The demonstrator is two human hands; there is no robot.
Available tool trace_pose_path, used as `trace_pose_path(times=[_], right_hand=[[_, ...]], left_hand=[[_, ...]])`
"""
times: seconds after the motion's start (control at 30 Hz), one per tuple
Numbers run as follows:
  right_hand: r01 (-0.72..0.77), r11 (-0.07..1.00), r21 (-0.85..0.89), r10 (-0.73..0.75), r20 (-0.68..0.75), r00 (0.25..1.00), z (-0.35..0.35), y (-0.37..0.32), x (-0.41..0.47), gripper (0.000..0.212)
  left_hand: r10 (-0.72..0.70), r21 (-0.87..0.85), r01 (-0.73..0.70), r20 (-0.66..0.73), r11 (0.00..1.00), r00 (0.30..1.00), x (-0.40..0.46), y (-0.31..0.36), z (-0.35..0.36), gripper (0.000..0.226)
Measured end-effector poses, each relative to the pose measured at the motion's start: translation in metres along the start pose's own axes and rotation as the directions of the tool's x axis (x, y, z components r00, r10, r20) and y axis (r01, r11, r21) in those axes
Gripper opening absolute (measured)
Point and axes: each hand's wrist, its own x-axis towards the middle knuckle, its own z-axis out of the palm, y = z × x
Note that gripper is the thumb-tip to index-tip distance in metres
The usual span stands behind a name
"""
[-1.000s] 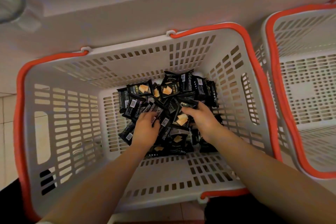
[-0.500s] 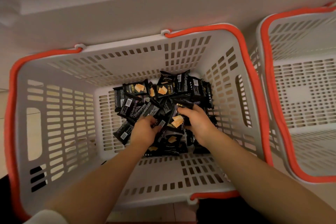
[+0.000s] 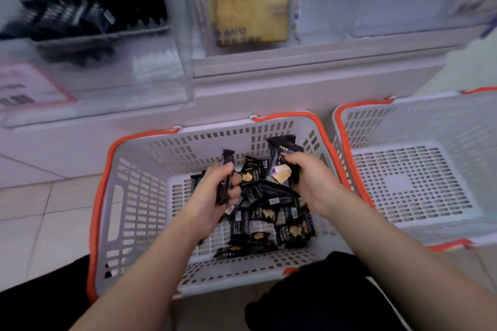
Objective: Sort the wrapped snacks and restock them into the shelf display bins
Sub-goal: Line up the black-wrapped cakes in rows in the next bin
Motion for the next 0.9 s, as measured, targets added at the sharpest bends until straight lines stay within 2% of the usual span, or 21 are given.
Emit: trace_pose_path(times=[0.07, 0.17, 0.23, 0.33, 0.43, 0.53, 0.63, 0.7, 0.77, 0.87, 0.9], right_hand=[[0.039, 0.999, -0.001, -0.039, 0.065, 0.997, 0.014, -0.016, -0.021, 0.024], [0.169, 0.982, -0.089, -0.152, 0.166, 0.974, 0.038, -0.039, -0.051, 0.021], [0.292, 0.943, -0.157, -0.26, 0.195, 0.946, 0.054, -0.051, -0.069, 0.022], [0.464, 0.83, -0.311, -0.415, 0.212, 0.885, 0.075, -0.063, -0.091, 0.016], [0.582, 0.698, -0.417, -0.546, 0.216, 0.81, 0.095, -0.069, -0.108, 0.019], [0.666, 0.575, -0.476, -0.633, 0.256, 0.73, 0.114, -0.069, -0.123, 0.018], [0.728, 0.52, -0.447, -0.706, 0.255, 0.661, 0.133, -0.072, -0.134, 0.015], [0.756, 0.493, -0.43, -0.746, 0.239, 0.622, 0.148, -0.076, -0.139, 0.014], [0.773, 0.486, -0.408, -0.755, 0.249, 0.607, 0.164, -0.08, -0.142, 0.019], [0.816, 0.502, -0.287, -0.725, 0.374, 0.578, 0.192, -0.088, -0.149, 0.033], [0.831, 0.468, -0.3, -0.702, 0.446, 0.556, 0.201, -0.091, -0.15, 0.033]], left_hand=[[0.01, -0.152, 0.001, 0.074, 0.988, 0.997, -0.023, 0.017, 0.013, 0.025], [0.127, -0.21, -0.111, 0.065, 0.971, 0.99, -0.05, 0.042, 0.025, 0.034], [0.205, -0.146, -0.201, 0.011, 0.969, 0.979, -0.066, 0.059, 0.03, 0.034], [0.314, 0.05, -0.313, -0.009, 0.948, 0.949, -0.089, 0.077, 0.038, 0.03], [0.455, 0.238, -0.44, -0.01, 0.866, 0.891, -0.111, 0.087, 0.045, 0.025], [0.599, 0.366, -0.547, -0.038, 0.753, 0.8, -0.126, 0.094, 0.049, 0.021], [0.673, 0.405, -0.591, -0.088, 0.698, 0.734, -0.135, 0.107, 0.05, 0.017], [0.682, 0.402, -0.607, -0.062, 0.685, 0.729, -0.14, 0.12, 0.048, 0.012], [0.679, 0.413, -0.616, -0.007, 0.671, 0.734, -0.144, 0.133, 0.045, 0.021], [0.707, 0.345, -0.665, 0.004, 0.663, 0.707, -0.145, 0.152, 0.037, 0.037], [0.705, 0.302, -0.669, -0.016, 0.679, 0.709, -0.144, 0.159, 0.035, 0.04]])
